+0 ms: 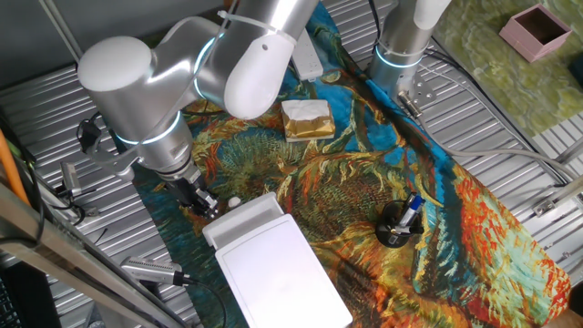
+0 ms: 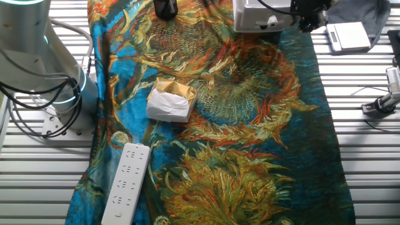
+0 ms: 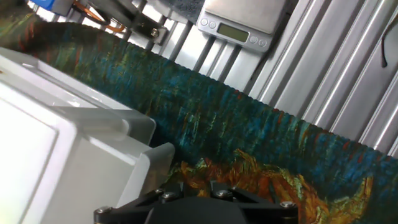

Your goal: Use the gripper to push and close the drawer

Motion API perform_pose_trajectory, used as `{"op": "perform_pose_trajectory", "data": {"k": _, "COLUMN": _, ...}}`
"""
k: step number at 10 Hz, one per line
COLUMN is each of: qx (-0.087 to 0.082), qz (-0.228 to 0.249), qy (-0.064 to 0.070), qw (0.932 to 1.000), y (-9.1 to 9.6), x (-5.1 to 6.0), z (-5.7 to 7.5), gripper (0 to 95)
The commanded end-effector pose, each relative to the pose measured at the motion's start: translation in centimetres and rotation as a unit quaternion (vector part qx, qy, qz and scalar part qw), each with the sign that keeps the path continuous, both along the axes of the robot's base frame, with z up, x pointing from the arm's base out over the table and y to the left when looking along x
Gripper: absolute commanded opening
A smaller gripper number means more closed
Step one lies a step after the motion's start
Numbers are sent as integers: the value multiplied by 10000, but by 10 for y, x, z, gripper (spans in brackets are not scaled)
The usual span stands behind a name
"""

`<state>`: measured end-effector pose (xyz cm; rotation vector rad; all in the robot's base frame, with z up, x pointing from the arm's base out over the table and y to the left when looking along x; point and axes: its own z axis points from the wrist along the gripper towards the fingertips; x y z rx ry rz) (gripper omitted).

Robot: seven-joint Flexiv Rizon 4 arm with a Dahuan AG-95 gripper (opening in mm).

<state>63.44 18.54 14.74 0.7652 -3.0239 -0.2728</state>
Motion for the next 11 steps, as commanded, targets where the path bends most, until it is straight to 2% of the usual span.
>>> {"op": "perform_pose_trajectory", "data": {"k": 1, "qx": 76, "qz": -94, "qy": 1, "qw": 9999, "y": 0, "x": 0, "z": 1, "gripper": 190}}
{"op": "perform_pose_trajectory", "data": {"k": 3, "qx": 311, "qz": -257, "qy": 57, "qw": 9992, "y": 3, "x": 1, "z": 0, "gripper": 190}}
{"op": "perform_pose_trajectory", "data": {"k": 5, "qx": 462, "qz": -506, "qy": 142, "qw": 9975, "y": 10, "x": 4, "z": -3, "gripper": 190}}
{"op": "perform_pose_trajectory", "data": {"k": 7, "qx": 729, "qz": -657, "qy": 249, "qw": 9949, "y": 17, "x": 7, "z": -4, "gripper": 190}}
{"op": "perform_pose_trajectory", "data": {"k": 11, "qx": 949, "qz": -910, "qy": 386, "qw": 9906, "y": 36, "x": 10, "z": 0, "gripper": 190}}
